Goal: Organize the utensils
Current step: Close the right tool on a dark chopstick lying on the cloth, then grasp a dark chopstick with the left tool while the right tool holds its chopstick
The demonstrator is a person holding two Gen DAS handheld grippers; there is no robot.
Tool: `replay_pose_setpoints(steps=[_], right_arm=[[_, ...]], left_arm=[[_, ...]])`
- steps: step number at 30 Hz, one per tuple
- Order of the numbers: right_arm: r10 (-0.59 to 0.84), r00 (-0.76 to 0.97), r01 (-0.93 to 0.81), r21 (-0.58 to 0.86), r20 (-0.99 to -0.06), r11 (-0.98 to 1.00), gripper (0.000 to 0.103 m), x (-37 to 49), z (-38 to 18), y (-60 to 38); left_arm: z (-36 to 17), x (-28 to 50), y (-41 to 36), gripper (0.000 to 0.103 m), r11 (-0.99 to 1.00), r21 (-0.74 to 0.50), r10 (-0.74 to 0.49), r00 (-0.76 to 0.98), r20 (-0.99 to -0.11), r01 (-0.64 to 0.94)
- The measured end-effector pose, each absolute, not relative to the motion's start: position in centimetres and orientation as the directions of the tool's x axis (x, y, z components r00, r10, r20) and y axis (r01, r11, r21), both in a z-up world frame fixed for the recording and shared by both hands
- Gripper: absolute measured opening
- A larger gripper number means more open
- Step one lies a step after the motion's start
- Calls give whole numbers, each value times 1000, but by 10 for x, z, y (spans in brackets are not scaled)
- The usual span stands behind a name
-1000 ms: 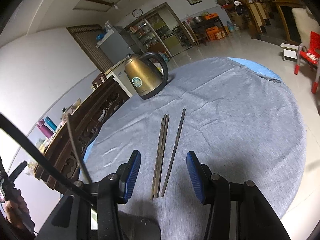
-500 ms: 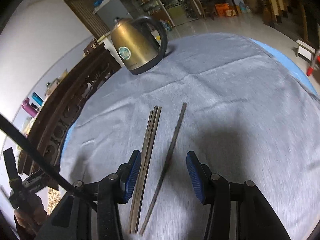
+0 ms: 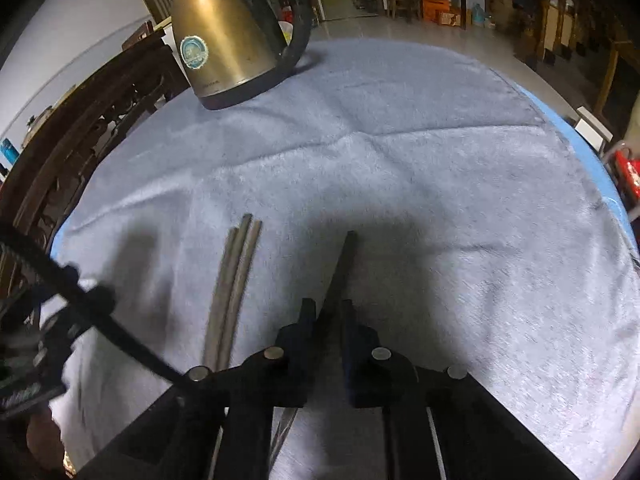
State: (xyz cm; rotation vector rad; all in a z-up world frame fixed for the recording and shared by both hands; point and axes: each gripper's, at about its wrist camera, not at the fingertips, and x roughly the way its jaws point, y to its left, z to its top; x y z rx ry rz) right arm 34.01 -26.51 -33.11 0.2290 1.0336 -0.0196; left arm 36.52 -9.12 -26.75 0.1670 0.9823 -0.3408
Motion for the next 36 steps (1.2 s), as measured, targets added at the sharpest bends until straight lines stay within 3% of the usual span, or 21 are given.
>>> replay_pose_setpoints(steps=[4, 11, 19, 22, 29, 36], right_arm=[[136, 505, 121, 225, -853, 967, 12, 316, -331, -283], [216, 514, 127, 322, -830, 938, 10, 290, -333, -305], [240, 524, 119, 349, -817, 930, 10, 288, -336, -307], [251, 529, 116, 362, -811, 925, 11, 287, -336, -309], [279, 482, 127, 381, -831, 916, 10, 293, -335, -313], [297, 426, 201, 410, -854, 890, 14, 311, -335, -319]], left_arm=[[-278, 375, -116, 87, 921, 13, -197, 493, -848, 390], [-298, 393, -140, 59, 910, -28, -214, 410, -887, 414], [-301, 383, -108, 52, 908, -10, -190, 388, -902, 420], [-300, 379, -82, 41, 910, -32, -197, 364, -910, 413], [-294, 387, -36, 45, 925, -132, -249, 307, -918, 357], [-299, 407, -40, 45, 950, -184, -254, 282, -925, 252]])
